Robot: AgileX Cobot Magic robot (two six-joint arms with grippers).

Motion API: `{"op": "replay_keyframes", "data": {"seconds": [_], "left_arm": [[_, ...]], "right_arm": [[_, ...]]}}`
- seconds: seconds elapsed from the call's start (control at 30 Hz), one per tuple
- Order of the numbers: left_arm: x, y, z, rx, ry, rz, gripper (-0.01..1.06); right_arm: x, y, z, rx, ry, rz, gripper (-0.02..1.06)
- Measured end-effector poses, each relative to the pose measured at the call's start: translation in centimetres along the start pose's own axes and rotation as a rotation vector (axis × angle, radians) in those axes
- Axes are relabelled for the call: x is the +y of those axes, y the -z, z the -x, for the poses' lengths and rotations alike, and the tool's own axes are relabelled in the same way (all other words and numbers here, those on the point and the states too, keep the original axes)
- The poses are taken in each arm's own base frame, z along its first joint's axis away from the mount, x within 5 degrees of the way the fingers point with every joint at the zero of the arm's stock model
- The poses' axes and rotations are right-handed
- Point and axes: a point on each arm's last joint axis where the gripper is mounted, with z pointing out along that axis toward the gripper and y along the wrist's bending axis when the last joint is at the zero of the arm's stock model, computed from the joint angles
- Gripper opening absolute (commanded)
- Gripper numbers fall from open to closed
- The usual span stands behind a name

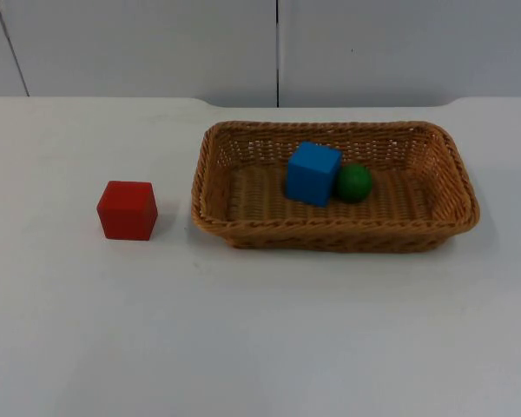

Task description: Place all geometric objects except the red cube into the basket.

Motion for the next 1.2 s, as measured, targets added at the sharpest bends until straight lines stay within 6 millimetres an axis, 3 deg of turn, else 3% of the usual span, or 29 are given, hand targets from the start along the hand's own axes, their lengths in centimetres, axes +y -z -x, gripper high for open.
{"op": "replay_keyframes", "data": {"seconds": [1.2], "left_arm": [[0.29, 0.00, -0.02, 0.002, 0.034, 0.031, 1.04]], "right_arm": [[0.00, 0.00, 0.03, -0.004, -0.002, 0.000, 1.05]]}}
